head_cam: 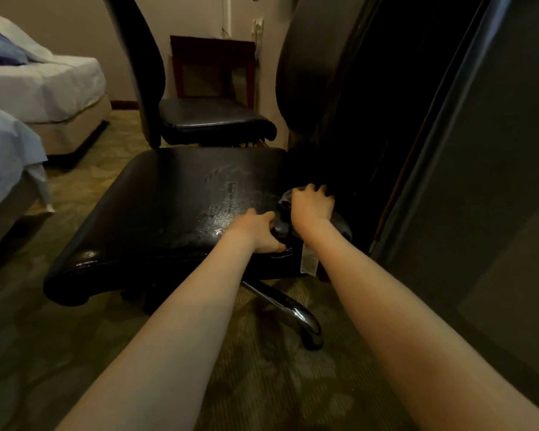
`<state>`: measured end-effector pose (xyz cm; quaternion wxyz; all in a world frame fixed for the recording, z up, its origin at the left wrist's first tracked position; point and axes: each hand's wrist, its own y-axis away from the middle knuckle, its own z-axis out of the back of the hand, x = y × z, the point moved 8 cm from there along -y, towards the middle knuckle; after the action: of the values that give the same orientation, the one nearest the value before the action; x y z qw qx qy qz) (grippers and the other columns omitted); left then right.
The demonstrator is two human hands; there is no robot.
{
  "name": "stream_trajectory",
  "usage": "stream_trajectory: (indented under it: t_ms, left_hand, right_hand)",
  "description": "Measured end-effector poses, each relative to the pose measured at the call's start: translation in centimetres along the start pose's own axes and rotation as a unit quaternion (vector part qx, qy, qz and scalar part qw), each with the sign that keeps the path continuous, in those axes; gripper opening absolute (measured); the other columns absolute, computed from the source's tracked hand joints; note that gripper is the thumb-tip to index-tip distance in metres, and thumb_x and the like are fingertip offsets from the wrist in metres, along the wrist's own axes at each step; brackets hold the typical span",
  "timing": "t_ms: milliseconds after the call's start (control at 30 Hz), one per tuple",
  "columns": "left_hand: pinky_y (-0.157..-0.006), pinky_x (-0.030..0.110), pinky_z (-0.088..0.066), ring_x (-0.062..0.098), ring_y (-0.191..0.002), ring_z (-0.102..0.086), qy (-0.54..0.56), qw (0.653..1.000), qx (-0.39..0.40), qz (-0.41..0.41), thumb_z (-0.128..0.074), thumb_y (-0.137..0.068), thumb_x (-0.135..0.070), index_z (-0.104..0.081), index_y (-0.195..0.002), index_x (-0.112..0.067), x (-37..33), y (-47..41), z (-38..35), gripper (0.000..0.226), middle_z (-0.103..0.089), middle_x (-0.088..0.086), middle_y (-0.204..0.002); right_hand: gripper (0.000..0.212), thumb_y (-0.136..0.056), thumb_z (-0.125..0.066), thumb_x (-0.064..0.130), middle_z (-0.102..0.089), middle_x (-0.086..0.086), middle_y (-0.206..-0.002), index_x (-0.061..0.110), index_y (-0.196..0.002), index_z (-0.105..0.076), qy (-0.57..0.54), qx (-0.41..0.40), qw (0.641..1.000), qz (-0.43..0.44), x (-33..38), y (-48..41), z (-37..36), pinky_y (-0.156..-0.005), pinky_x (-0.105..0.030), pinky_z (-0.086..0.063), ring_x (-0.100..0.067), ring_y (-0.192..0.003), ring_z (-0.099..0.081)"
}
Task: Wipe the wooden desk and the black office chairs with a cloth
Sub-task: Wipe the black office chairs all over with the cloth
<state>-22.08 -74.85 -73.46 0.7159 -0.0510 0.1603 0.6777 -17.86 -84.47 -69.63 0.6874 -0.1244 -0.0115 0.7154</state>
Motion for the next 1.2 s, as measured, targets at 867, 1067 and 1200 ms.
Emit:
stream_trajectory:
  t_ms: [867, 1067, 1200]
  left_hand:
    - [-0.103, 0.049, -0.038, 0.042, -0.127, -0.035, 0.049, 0.998, 0.018, 0.032, -0.063, -0.085, -0.043, -0.038, -0.131, -0.018, 0.6, 0.4, -0.7, 0.058, -0.025, 0.018, -0.143]
    - [-0.105, 0.043, -0.033, 0.040, -0.131, -0.032, 0.087, 0.995, 0.003, 0.044, -0.062, -0.086, -0.041, -0.039, -0.134, -0.017, 0.8, 0.6, -0.5, 0.058, -0.022, 0.018, -0.147]
    - [-0.080, 0.030, -0.043, 0.027, -0.100, -0.054, 0.164, 0.986, -0.018, 0.020, -0.049, -0.093, -0.014, -0.055, -0.113, -0.018, 2.0, 0.5, -0.1, 0.021, -0.049, 0.012, -0.126]
  right_hand:
    - [0.045, -0.084, -0.052, 0.006, -0.063, -0.014, -0.113, 0.016, -0.127, -0.058, -0.288, 0.045, 0.956, 0.007, -9.8, 12.5, -0.4, -0.087, -0.043, -0.052, -0.033, -0.106, -0.057]
    - [0.053, -0.087, -0.050, 0.008, -0.051, -0.012, -0.132, 0.018, -0.139, -0.045, -0.324, -0.116, 0.939, 0.026, -7.3, 9.6, 4.2, -0.097, -0.040, -0.040, -0.036, -0.119, -0.044]
    - [0.051, -0.089, -0.049, 0.011, -0.049, -0.009, -0.135, 0.026, -0.137, -0.045, -0.274, -0.018, 0.961, 0.030, -4.2, 6.5, 0.9, -0.097, -0.046, -0.041, -0.037, -0.121, -0.038]
